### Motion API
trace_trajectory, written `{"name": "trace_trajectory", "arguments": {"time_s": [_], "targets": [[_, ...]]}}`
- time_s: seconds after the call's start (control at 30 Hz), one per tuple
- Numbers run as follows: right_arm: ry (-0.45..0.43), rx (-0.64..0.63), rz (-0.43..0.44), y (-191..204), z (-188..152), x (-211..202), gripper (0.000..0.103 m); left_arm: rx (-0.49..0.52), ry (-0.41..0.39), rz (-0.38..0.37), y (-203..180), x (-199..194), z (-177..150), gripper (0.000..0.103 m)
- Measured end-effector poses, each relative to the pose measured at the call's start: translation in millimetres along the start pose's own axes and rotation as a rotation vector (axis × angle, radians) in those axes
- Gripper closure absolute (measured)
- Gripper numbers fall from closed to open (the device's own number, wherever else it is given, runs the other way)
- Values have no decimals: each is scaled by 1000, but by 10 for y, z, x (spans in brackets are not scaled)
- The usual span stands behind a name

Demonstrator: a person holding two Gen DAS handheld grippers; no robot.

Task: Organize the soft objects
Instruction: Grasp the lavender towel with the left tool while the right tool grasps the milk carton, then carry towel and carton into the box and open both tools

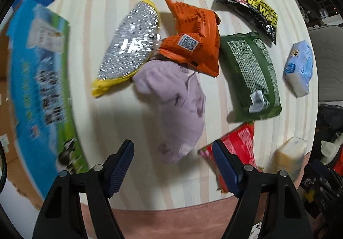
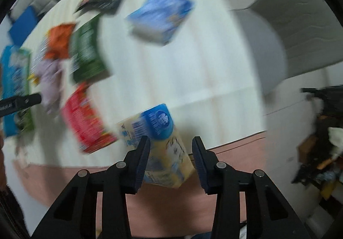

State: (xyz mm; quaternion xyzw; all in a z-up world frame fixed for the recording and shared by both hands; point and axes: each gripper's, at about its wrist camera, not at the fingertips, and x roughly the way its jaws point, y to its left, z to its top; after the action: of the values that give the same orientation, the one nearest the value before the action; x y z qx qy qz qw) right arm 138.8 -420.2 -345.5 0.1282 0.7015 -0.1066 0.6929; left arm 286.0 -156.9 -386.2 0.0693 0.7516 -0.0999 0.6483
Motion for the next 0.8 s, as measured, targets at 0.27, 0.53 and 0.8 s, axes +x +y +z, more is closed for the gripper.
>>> {"name": "trace_trajectory", "arguments": {"time_s": [0.27, 0.53, 0.8], "targets": [[76, -90, 7, 135, -52, 366, 24, -3, 90, -4, -9, 493, 175, 30], [121, -119, -32, 250, -236, 652, 33, -15, 47, 12, 64, 421, 101, 64], [64, -57, 35, 195, -455, 389, 37, -18, -35, -23, 185, -66, -564, 65]]}}
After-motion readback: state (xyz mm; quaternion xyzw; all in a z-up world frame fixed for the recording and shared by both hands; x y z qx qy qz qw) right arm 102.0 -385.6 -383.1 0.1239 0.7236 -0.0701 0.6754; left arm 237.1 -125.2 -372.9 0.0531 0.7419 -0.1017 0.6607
